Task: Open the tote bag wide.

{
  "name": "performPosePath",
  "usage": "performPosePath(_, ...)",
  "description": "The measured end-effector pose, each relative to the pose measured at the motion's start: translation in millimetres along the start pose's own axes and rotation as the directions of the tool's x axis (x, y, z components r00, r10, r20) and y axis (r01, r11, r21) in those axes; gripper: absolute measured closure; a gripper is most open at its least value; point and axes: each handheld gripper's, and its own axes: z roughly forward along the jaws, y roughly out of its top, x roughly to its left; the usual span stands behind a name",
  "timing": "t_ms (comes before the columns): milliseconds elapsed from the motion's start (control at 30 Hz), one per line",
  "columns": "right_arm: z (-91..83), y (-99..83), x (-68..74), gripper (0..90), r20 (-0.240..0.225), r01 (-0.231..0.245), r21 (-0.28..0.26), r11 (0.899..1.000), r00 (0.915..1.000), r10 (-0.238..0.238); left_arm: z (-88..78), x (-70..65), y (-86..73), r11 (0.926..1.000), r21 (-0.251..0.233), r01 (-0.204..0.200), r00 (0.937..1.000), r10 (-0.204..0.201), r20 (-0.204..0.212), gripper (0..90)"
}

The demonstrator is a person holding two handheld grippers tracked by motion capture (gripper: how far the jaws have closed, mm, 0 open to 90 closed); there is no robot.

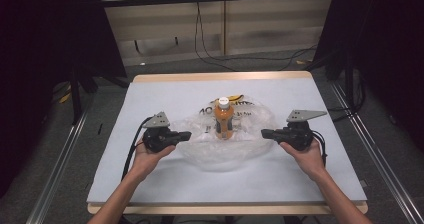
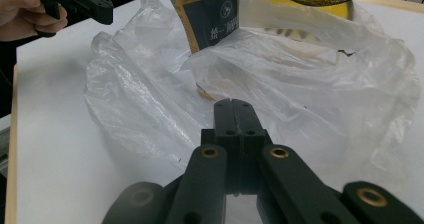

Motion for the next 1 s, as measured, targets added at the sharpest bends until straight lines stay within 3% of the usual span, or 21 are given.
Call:
performPosePath(33, -2.5, -1.6, 0.4, 86.9, 0.005, -0.007, -0.011, 1.0, 1.0, 0.007, -3.1, -0.5, -1.7, 0.9999, -0.016, 0.003, 0.9999, -0.003, -0.011, 84.0)
performPosePath(200, -13.2, -5.1, 4.3, 46.6, 0.047, -0.017, -0.073, 0.997, 0.9987, 0.021, -15.3, -7.1, -9.5, 0.9981, -0.062, 0.002, 0.9987, -0.005, -0.05, 66.3)
performPosePath(300, -18.7, -6.9, 9.8, 34.4, 0.064, -0.011, -0.101, 0.995, 0.9978, 0.018, -22.4, -10.4, -13.8, 0.9964, -0.084, 0.01, 0.998, -0.016, -0.062, 50.8)
performPosePath(333, -20.2, -7.6, 11.5, 31.7, 0.065, -0.01, -0.101, 0.995, 0.9977, 0.017, -25.4, -12.1, -15.2, 0.9959, -0.09, -0.003, 0.996, -0.005, -0.089, 47.9)
performPosePath(467, -27.3, -12.0, 16.9, 18.3, 0.09, -0.012, -0.107, 0.994, 0.9957, 0.021, -31.7, -15.8, -18.4, 0.9934, -0.114, 0.012, 0.9924, -0.026, -0.121, 29.8)
performPosePath(667, -41.9, -22.0, 21.7, 8.2, 0.151, -0.009, -0.11, 0.994, 0.9882, 0.025, -40.6, -21.6, -27.2, 0.9903, -0.136, 0.027, 0.9878, -0.047, -0.148, 12.1)
performPosePath(700, -44.8, -23.7, 22.3, 6.9, 0.16, -0.008, -0.11, 0.994, 0.9868, 0.025, -41.5, -23.6, -28.9, 0.9898, -0.139, 0.031, 0.9876, -0.052, -0.148, 10.5)
performPosePath(733, -47.7, -25.4, 23.3, 6.4, 0.165, -0.013, -0.109, 0.994, 0.9858, 0.031, -43.7, -26.3, -30.0, 0.9913, -0.128, 0.03, 0.9833, -0.053, -0.174, 9.8)
performPosePath(767, -50.8, -27.1, 23.9, 6.4, 0.17, -0.018, -0.112, 0.994, 0.9848, 0.037, -44.7, -27.1, -31.6, 0.9887, -0.147, 0.03, 0.9858, -0.054, -0.159, 8.3)
performPosePath(900, -64.3, -35.4, 27.3, 6.3, 0.195, -0.021, -0.124, 0.992, 0.9798, 0.045, -51.2, -34.5, -36.6, 0.9895, -0.142, 0.025, 0.9833, -0.05, -0.175, 5.9)
performPosePath(967, -69.9, -41.8, 27.8, 5.8, 0.206, -0.034, -0.148, 0.988, 0.9764, 0.064, -52.1, -37.3, -43.0, 0.9883, -0.148, 0.035, 0.9785, -0.064, -0.196, 5.1)
performPosePath(1000, -71.8, -45.2, 28.0, 5.9, 0.212, -0.038, -0.151, 0.988, 0.9748, 0.07, -51.6, -38.2, -47.4, 0.9863, -0.159, 0.045, 0.9789, -0.075, -0.19, 4.4)
